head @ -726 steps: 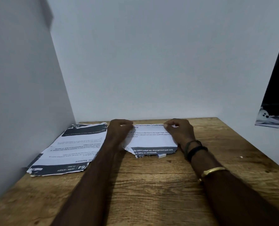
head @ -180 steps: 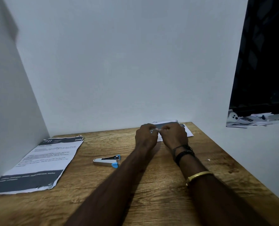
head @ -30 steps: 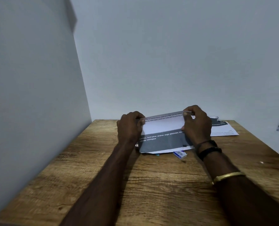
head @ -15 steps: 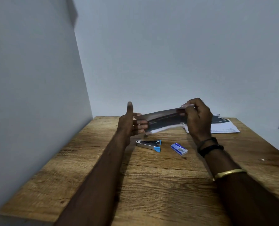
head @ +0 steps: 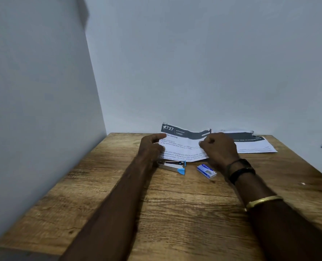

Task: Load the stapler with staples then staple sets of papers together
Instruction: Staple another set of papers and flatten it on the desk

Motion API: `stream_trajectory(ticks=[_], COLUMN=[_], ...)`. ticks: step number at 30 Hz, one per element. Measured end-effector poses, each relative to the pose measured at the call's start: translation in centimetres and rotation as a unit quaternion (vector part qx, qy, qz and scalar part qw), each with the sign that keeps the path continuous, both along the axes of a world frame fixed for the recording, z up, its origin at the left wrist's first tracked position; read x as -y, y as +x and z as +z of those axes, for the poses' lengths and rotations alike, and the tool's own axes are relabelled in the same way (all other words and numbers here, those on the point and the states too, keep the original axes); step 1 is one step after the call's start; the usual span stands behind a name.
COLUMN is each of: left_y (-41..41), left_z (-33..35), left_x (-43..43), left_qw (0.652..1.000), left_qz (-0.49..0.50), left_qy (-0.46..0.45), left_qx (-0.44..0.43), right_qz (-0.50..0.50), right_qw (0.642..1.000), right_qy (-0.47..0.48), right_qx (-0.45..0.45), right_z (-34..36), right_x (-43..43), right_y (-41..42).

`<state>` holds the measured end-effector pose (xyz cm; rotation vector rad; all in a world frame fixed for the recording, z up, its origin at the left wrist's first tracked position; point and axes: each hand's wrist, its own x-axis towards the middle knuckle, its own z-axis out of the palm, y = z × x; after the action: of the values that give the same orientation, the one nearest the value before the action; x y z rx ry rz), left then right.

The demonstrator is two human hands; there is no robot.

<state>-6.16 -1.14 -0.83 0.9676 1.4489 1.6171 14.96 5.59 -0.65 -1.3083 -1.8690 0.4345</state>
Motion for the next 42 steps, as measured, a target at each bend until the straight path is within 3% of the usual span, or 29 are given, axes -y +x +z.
stream_trajectory(ticks=[3, 5, 8, 13, 18, 24, 30, 35, 42], left_y=[0.1, 0.3, 0.4, 0.3, -0.1, 0.0, 0.1, 0.1, 0.1], left_z=[-0.5, -0.5, -0.5, -0.7, -0.9, -0.9, -0.8, -0.4, -1.0], left_x=[-0.3, -0.4, -0.4, -0.4, -0.8, -0.7, -0.4, 0.0, -0.4], left_qw=[0.999, 0.999, 0.998, 0.998, 0.997, 0.998, 0.998, 0.998, 0.995], left_qz=[0.026, 0.042, 0.053, 0.05, 0.044, 0.058, 0.063, 0.036, 0.075], left_qy=[0.005, 0.0, -0.008, 0.004, -0.021, -0.023, -0.023, -0.036, -0.045], left_qx=[-0.025, -0.029, -0.039, -0.042, -0.065, -0.022, 0.006, -0.034, -0.049], right_qz=[-0.015, 0.072, 0.209, 0.22, 0.223, 0.247, 0.231, 0.192, 0.15], right_qw=[0.996, 0.992, 0.971, 0.947, 0.948, 0.964, 0.938, 0.926, 0.923], right_qy=[0.034, 0.065, 0.029, 0.039, 0.029, -0.048, -0.188, -0.218, -0.169], right_qx=[0.078, 0.081, 0.113, 0.231, 0.223, 0.088, -0.177, -0.241, -0.31], right_z=[0.2, 0.5, 0.6, 0.0, -0.4, 0.0, -0.1, -0.2, 0.3], right_x=[1.0, 1.5, 2.9, 4.0, 3.7, 2.1, 0.9, 0.0, -1.4], right_y=[-0.4, -0.8, -2.1, -3.6, -3.5, -2.0, -1.7, -3.9, -6.9])
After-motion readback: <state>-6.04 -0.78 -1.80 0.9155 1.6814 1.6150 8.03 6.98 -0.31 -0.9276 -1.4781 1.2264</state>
